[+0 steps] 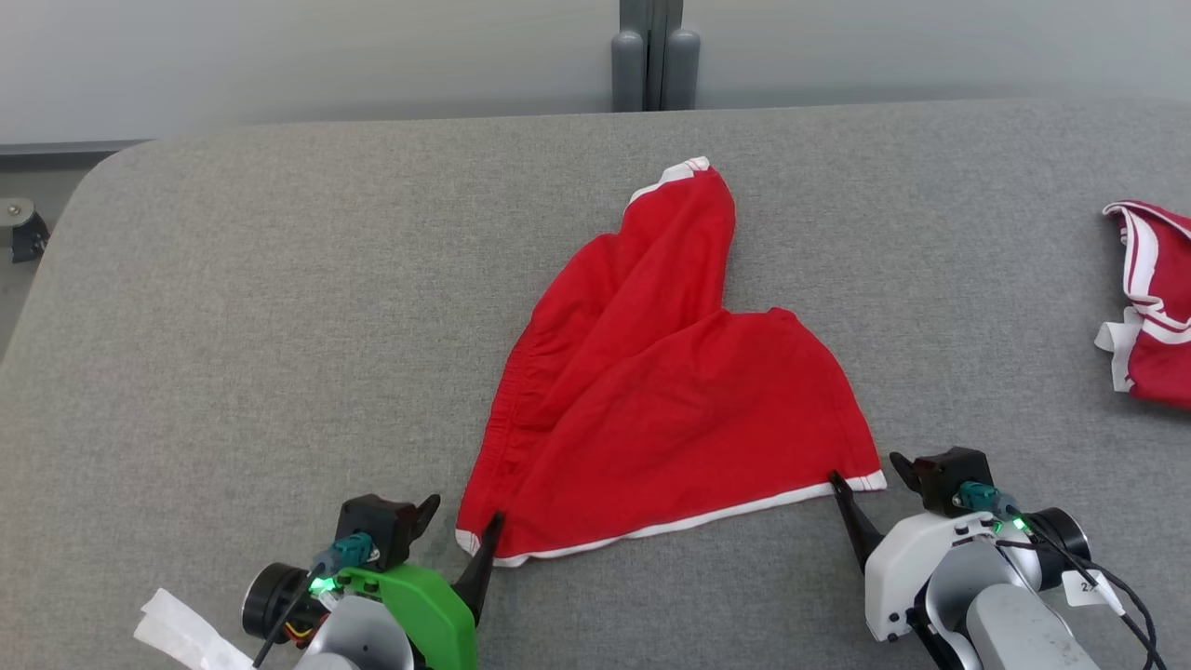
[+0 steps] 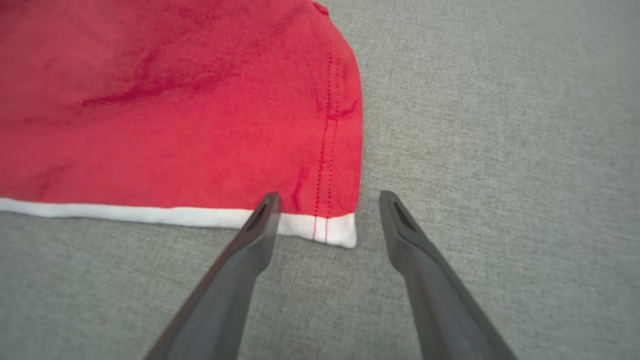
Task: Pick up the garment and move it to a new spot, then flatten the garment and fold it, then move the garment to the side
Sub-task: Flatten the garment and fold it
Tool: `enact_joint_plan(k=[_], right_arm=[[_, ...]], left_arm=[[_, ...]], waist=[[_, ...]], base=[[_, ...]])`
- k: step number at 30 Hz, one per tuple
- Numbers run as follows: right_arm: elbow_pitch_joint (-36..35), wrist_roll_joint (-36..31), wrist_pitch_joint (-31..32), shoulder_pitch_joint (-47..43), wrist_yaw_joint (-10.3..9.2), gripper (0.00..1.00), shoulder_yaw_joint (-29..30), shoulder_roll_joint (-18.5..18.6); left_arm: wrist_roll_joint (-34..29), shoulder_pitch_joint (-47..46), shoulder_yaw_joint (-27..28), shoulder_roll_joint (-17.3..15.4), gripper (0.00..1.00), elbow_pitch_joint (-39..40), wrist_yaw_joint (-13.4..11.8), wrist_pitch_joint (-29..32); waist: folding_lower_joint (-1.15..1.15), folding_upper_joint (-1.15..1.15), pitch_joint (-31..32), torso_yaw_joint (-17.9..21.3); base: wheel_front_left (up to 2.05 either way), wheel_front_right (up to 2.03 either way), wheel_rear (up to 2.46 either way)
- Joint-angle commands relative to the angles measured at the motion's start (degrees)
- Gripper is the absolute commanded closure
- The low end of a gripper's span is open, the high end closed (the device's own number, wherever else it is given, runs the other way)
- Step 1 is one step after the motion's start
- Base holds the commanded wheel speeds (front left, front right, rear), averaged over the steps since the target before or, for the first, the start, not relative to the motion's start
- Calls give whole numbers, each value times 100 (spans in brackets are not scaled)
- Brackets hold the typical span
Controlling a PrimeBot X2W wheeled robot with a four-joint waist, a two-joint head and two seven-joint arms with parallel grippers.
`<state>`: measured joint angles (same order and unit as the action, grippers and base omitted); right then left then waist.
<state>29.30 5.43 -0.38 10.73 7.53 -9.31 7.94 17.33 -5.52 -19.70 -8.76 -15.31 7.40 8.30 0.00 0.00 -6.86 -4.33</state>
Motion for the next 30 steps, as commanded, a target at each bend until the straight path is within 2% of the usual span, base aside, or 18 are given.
enact_joint_plan(k=[1, 10, 16, 21, 23, 26, 30], right_arm=[[59, -18, -36, 100, -9, 0, 11, -8], [366, -13, -171, 249, -9, 0, -51, -11], [494, 40, -236, 281, -10, 0, -83, 32], [576, 64, -272, 313, -12, 0, -82, 37], [601, 71, -270, 337, -12, 0, -100, 10], [643, 87, -285, 373, -11, 0, -136, -23], [684, 105, -317, 431, -11, 0, -158, -12]], left_arm=[[51, -117, -40, -70, 0, -32, 8, 32], [298, -311, -509, -307, 0, -85, 8, 199], [507, -407, -870, -683, 0, 221, 9, 344], [712, -372, -801, -809, 0, 444, 7, 536], [769, -333, -767, -883, 0, 419, -5, 618], [1018, -237, -728, -797, 0, 328, -3, 677], [1020, -371, -854, -921, 0, 192, 2, 664]], waist=[[0, 0, -87, -36], [0, 0, -226, 8], [0, 0, -261, 14], [0, 0, -268, 3], [0, 0, -282, 6], [0, 0, -290, 9], [0, 0, -317, -1]], base=[[0, 0, 0], [0, 0, 0], [0, 0, 0], [0, 0, 0], [0, 0, 0], [0, 0, 0], [0, 0, 0]])
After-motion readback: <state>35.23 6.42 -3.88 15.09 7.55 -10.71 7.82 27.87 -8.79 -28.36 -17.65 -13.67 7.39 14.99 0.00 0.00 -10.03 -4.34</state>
